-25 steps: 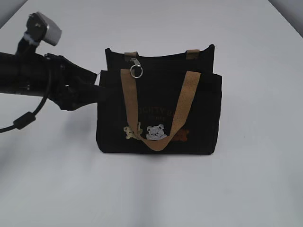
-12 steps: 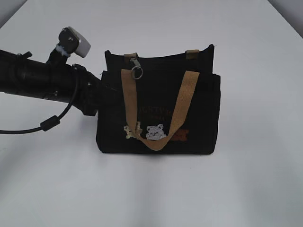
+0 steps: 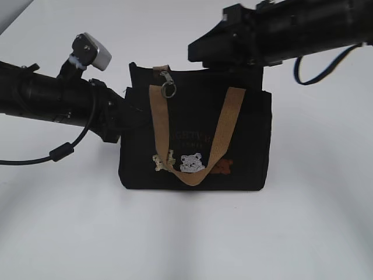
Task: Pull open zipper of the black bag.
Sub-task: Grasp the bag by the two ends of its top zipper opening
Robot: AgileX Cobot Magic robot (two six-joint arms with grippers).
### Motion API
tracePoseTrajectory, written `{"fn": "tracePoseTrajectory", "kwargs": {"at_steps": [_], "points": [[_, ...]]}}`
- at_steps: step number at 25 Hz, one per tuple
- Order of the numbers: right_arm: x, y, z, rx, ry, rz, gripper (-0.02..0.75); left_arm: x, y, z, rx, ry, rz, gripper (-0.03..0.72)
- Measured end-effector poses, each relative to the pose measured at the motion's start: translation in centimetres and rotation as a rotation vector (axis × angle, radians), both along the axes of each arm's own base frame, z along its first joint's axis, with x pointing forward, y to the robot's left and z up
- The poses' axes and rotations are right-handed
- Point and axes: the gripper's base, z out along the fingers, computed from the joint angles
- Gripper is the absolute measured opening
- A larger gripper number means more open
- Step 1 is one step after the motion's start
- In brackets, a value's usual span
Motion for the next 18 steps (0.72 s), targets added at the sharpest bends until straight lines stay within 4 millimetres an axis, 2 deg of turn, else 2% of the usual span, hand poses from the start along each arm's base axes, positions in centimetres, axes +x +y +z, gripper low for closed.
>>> {"fn": "tracePoseTrajectory", "kwargs": {"at_steps": [3, 7, 12, 18], "points": [[3.2, 2.7, -1.7, 0.001, 0.080, 0.030, 0.308, 0.0, 0.0, 0.0, 0.000, -0.001, -0.001, 0.063], [5.4, 5.1, -3.6, -0.010, 0.137, 0.054, 0.308, 0.0, 0.0, 0.1, -0.001, -0.002, -0.001, 0.063], [6.8, 6.7, -5.1, -0.033, 0.168, 0.043, 0.308, 0.0, 0.0, 0.0, 0.001, -0.003, 0.001, 0.063], [7.1, 7.4, -6.0, -0.066, 0.190, 0.013, 0.274, 0.1, 0.0, 0.0, 0.009, -0.004, 0.006, 0.063]]}}
